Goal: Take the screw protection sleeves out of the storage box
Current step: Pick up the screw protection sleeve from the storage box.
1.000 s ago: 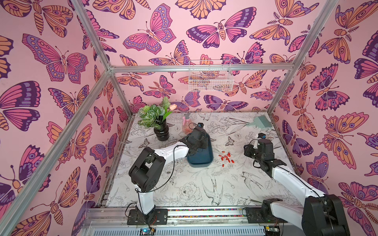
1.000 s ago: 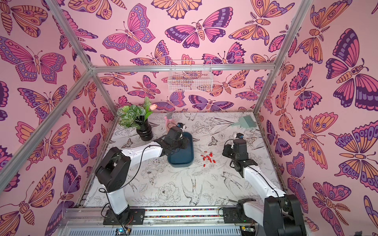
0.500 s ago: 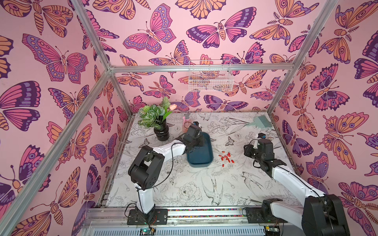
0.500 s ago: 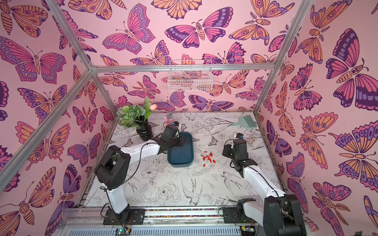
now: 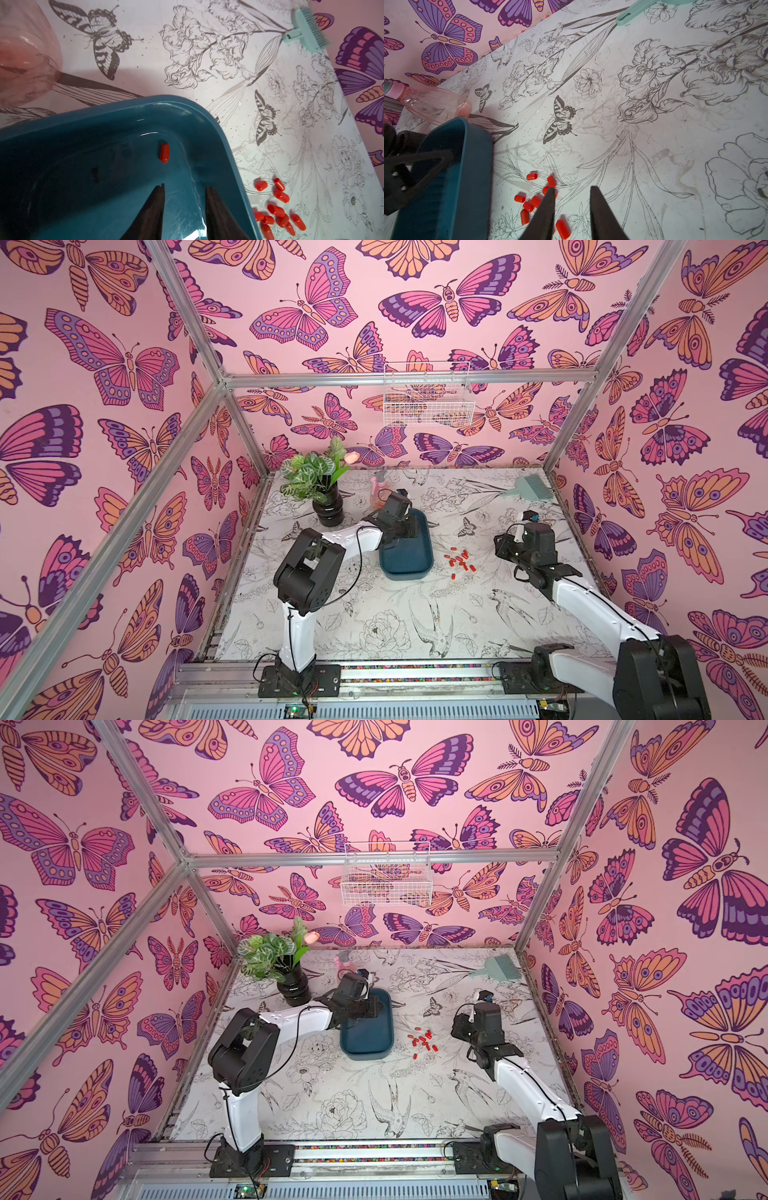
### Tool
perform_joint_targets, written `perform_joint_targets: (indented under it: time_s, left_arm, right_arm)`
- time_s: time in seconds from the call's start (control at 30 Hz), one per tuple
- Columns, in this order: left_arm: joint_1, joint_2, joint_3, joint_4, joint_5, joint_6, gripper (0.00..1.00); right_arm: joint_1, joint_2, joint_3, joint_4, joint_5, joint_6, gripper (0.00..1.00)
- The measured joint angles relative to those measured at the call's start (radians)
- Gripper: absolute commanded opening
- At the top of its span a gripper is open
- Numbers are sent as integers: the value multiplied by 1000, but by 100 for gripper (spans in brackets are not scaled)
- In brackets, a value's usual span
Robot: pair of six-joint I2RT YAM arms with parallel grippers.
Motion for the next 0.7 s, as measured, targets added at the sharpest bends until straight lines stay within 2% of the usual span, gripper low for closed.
perform_joint_targets:
  time_s: [0.7]
  left_arm:
    - [1, 102, 71, -45, -36, 24, 38]
  right_arm:
    - [0, 1, 0, 0, -7, 0, 32]
